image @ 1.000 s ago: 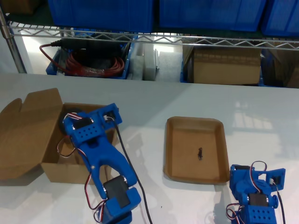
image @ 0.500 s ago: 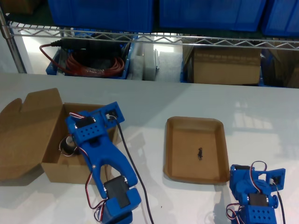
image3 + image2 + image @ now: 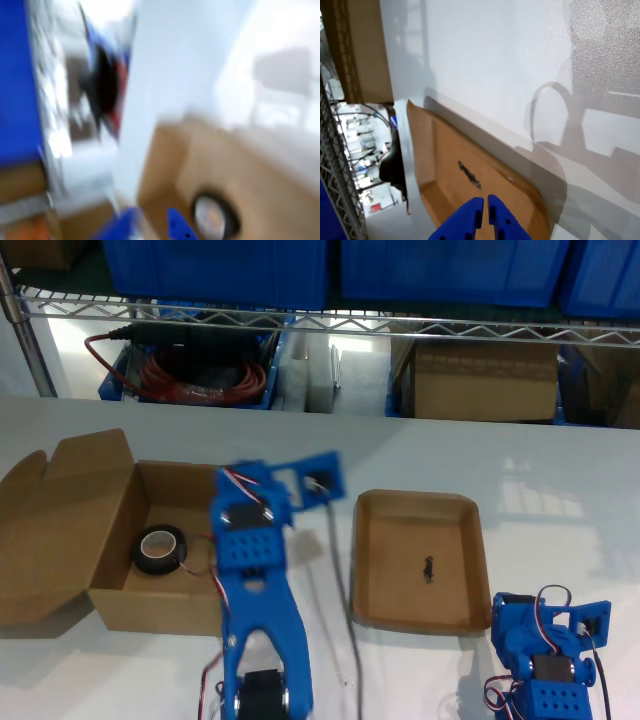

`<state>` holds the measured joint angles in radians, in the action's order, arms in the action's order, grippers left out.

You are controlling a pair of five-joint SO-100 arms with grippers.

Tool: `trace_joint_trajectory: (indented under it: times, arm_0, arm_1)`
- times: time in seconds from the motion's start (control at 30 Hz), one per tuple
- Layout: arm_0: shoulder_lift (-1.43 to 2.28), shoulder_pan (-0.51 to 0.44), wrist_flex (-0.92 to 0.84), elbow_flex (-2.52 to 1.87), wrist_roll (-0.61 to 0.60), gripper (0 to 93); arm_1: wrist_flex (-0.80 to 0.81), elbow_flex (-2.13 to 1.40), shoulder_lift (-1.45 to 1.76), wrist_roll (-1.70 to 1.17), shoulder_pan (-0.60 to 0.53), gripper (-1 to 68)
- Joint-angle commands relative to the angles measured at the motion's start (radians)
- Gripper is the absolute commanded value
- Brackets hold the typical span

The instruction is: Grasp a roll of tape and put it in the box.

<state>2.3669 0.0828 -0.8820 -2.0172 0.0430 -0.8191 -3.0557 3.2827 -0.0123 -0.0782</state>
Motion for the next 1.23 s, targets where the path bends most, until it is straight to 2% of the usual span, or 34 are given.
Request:
trace_joint_trajectory:
  times: [0.0,0.2,0.43,1.2]
  arm_0:
    - [0.275,-0.083,0.069,-0.293,0.064,0.0]
    - [0.729,-0.095,0.098,-0.822,0.140,0.0]
    - [0.956,-0.067,0.069,-1.052,0.173,0.0]
    - [0.957,-0.074,0.058,-1.071,0.158,0.0]
  arm_1:
    - [0.005,-0.014,0.005,0.003,-0.003,0.3]
    - [0.005,-0.014,0.005,0.003,-0.003,0.3]
    - [0.005,-0.014,0.005,0.003,-0.003,0.3]
    - [0.005,-0.014,0.005,0.003,-0.003,0.3]
